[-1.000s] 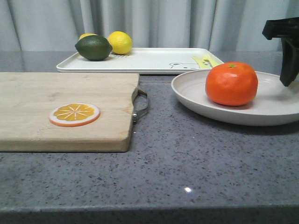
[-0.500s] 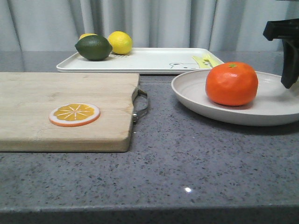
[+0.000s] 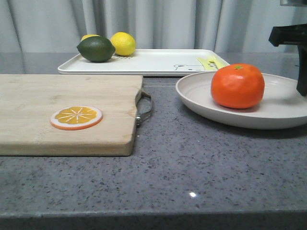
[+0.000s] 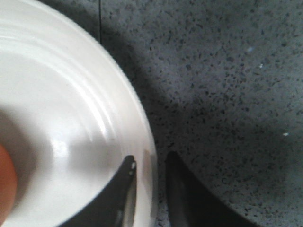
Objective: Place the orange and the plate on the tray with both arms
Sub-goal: 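Close the right gripper on the white plate rim, then lift the plate with the orange and carry it onto the tray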
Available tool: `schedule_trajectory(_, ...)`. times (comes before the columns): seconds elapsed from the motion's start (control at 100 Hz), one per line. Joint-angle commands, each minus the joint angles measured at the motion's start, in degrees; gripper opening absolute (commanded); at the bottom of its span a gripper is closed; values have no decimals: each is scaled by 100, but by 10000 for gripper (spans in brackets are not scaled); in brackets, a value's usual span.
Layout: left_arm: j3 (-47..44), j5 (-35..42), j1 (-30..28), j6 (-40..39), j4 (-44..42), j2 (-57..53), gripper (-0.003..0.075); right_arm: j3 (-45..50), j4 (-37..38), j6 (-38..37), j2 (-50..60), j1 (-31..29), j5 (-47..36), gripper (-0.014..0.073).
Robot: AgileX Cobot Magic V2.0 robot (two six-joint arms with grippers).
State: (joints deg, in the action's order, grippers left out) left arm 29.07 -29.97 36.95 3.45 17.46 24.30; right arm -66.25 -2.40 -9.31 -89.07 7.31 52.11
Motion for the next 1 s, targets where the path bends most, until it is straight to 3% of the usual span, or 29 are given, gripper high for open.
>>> schedule_trajectory(0.0, 162, 456, -14, -53, 91, 24, -19, -178, 6, 41, 85, -2, -63, 57)
schedule_trajectory(0.22, 162, 456, -14, -53, 91, 24, -19, -178, -7, 41, 57, -7, -86, -39)
schedule_trajectory(0.52, 162, 456, -14, -53, 91, 24, -19, -277, -95, 41, 196, -20, -78, -49)
schedule_trajectory(0.99, 162, 456, -14, -53, 91, 24, -19, -1552, -1002, 187, -38, -20, 142, -49)
